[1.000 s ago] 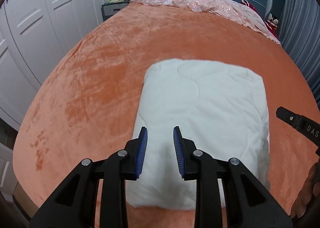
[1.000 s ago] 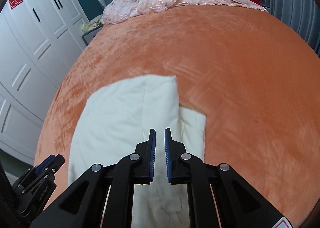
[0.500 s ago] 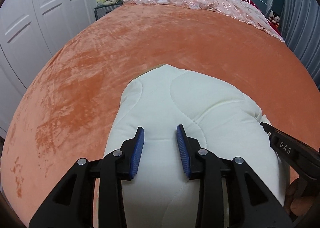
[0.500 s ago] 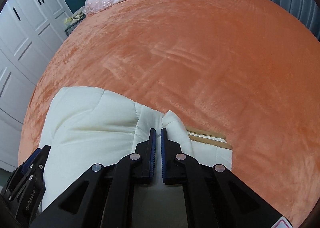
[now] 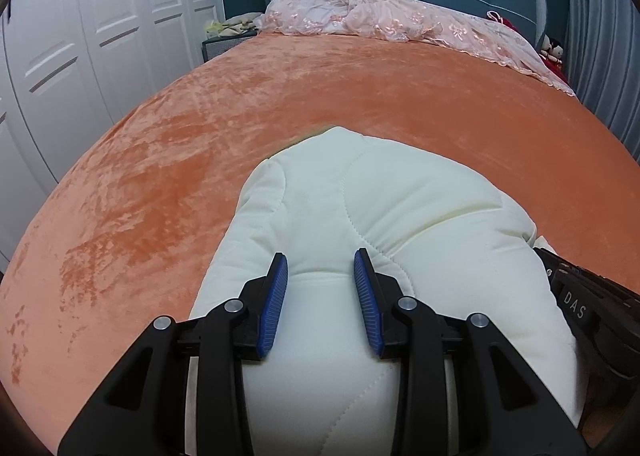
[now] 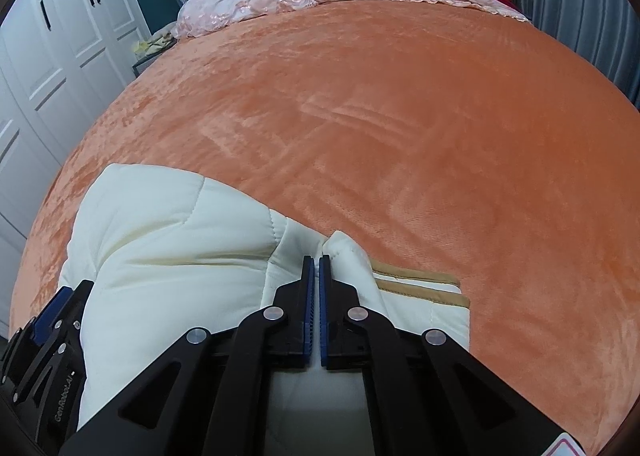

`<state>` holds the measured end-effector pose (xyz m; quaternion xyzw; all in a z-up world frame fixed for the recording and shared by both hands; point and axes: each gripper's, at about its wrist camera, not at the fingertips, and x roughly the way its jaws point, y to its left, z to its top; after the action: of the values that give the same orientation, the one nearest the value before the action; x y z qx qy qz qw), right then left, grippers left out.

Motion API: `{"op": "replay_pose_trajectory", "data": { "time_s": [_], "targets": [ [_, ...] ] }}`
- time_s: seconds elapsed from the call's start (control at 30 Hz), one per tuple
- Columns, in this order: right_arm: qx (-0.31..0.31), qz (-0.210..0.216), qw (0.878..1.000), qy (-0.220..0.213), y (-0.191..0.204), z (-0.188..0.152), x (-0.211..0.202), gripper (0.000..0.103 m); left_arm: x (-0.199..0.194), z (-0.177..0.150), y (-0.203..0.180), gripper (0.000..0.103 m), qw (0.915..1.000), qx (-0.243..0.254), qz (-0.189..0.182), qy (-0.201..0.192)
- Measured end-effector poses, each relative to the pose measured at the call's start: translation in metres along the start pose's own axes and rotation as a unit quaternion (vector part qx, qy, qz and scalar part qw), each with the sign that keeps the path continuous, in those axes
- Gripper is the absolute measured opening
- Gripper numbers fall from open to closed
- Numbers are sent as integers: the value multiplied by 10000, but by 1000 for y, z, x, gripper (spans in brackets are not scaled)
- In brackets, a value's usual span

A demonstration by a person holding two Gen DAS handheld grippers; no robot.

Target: Fold large clothes

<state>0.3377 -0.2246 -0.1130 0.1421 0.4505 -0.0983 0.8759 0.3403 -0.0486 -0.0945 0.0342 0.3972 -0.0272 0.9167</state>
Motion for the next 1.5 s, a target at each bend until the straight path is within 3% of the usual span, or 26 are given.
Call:
{"op": "replay_pose_trajectory", "data": {
  "time_s": [0.17, 0.27, 0.3, 0.33, 0.4, 0.47, 0.63, 0.9, 1.1, 1.27, 1.5],
  "targets": [
    [-12, -2, 10000, -26, -1, 0, -1, 0, 1, -1, 1, 33, 9999, 83, 58, 17],
    [-114, 61, 9997, 211, -2, 4, -10, 1, -8, 0, 6, 35, 9998, 135, -98, 133],
    [-141, 82, 9994, 314, -4, 7, -21, 2, -14, 1, 7, 43, 9995, 214, -103, 212],
    [-121, 122, 9993, 331, -5, 6, -35, 7, -24, 1, 11, 62, 9992, 278, -28, 297],
    [-77, 336, 9993, 163, -12, -5, -74, 24, -50, -4, 25, 74, 9988, 190, -120, 441],
    [-107, 489, 9987, 24, -20, -27, -111, 37, -76, -15, 38, 74, 9972, 16, -402, 625],
    [-22, 569, 9981, 234, -36, -86, -159, 39, -114, -55, 55, 74, 9937, -185, -392, 1030],
    [-258, 274, 9962, 789, -36, -134, -133, 37, -114, -99, 47, 75, 9891, 55, -82, 1468],
    [-613, -42, 9968, 503, -21, -134, -169, 42, -134, -101, 49, 74, 9905, 31, -117, 1373],
    [-730, -88, 9972, 109, -19, -150, -208, 66, -167, -108, 50, 74, 9943, -12, -136, 1055],
    [-803, -44, 9967, -101, -24, -182, -244, 71, -205, -130, 44, 86, 9979, 145, -4, 634]
  ]
}}
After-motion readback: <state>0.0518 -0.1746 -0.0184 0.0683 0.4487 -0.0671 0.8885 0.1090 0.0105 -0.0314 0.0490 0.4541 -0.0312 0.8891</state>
